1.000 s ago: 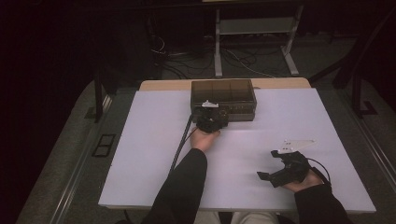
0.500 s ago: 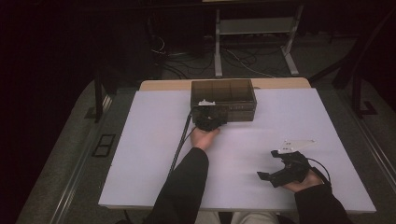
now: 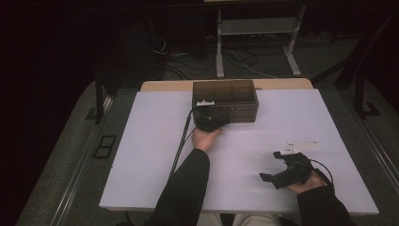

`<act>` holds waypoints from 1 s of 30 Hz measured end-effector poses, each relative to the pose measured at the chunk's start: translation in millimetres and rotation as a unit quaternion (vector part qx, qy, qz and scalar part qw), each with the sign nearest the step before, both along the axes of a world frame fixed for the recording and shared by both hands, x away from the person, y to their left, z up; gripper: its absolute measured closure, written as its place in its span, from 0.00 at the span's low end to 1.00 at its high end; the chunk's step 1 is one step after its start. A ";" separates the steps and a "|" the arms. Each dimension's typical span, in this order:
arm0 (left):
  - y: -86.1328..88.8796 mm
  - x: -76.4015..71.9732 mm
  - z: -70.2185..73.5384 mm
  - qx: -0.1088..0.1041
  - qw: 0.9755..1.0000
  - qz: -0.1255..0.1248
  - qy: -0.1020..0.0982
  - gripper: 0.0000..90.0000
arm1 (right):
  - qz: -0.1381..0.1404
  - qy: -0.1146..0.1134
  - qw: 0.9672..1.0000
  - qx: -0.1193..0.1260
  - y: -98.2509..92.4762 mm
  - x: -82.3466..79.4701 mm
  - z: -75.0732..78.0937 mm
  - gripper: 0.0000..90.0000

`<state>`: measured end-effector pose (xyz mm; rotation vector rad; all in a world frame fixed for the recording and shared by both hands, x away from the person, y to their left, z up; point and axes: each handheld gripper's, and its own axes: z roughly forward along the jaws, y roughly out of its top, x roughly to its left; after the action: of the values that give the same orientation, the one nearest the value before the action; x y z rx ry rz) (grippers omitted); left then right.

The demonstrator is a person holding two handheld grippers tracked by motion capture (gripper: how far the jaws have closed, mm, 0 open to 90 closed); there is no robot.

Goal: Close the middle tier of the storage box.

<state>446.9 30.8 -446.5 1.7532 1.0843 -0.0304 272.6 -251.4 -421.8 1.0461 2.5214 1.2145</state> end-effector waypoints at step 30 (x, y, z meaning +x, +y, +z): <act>5.1 -42.8 29.9 0.031 0.997 -0.046 -0.044 0.22 | -0.005 -0.009 1.000 0.002 0.0 -1.0 2.6 0.01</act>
<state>404.2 36.0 -416.6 1.8419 0.9498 0.0238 271.6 -251.5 -419.2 1.0426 2.4978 1.2208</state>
